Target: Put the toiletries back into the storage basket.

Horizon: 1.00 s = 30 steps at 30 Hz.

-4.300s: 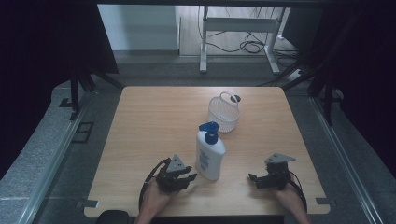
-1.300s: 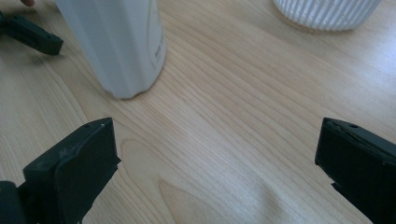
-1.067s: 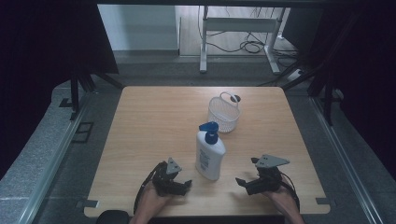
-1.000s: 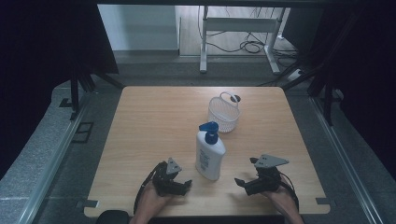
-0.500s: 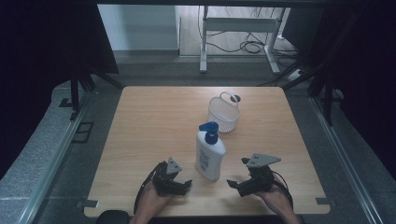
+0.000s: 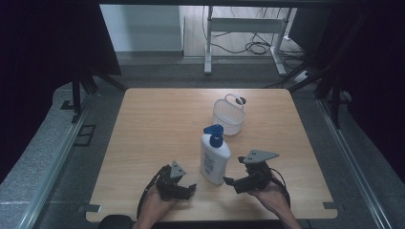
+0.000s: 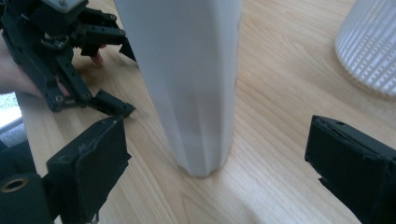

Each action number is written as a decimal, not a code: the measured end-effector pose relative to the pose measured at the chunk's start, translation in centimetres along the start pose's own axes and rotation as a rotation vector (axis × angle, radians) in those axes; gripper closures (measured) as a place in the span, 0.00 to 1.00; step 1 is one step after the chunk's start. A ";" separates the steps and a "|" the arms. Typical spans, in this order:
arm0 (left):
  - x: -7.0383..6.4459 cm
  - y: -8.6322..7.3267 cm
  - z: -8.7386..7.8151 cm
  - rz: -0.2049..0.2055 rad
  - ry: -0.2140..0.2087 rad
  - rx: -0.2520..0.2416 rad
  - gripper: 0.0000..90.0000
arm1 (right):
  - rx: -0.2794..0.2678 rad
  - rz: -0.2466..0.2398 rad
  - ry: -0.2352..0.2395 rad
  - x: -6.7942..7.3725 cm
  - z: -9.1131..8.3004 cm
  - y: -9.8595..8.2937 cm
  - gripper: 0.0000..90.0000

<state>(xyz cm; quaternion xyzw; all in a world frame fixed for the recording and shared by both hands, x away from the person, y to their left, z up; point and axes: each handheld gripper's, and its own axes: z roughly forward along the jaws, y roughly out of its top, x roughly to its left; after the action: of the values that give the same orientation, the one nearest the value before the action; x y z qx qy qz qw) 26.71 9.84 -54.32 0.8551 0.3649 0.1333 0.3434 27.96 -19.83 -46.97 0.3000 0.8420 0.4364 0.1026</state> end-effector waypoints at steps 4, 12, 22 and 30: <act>0.0 0.0 0.0 -0.001 0.000 0.000 0.13 | 0.004 -0.017 -0.004 0.4 0.3 1.0 0.08; 0.0 0.0 0.0 -0.001 0.000 0.000 0.13 | -0.011 -0.008 0.007 0.8 0.6 2.7 0.13; 0.0 0.0 0.0 -0.001 0.000 0.001 0.13 | -0.025 -0.015 -0.008 1.2 1.6 4.6 0.15; 0.0 0.0 0.0 -0.002 0.000 0.001 0.13 | -0.038 -0.015 -0.022 1.6 2.5 5.5 0.18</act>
<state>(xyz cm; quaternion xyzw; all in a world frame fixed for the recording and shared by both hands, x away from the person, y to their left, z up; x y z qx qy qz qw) 26.70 9.83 -54.31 0.8549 0.3658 0.1329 0.3429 30.07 -14.76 -43.90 0.2965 0.8345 0.4484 0.1207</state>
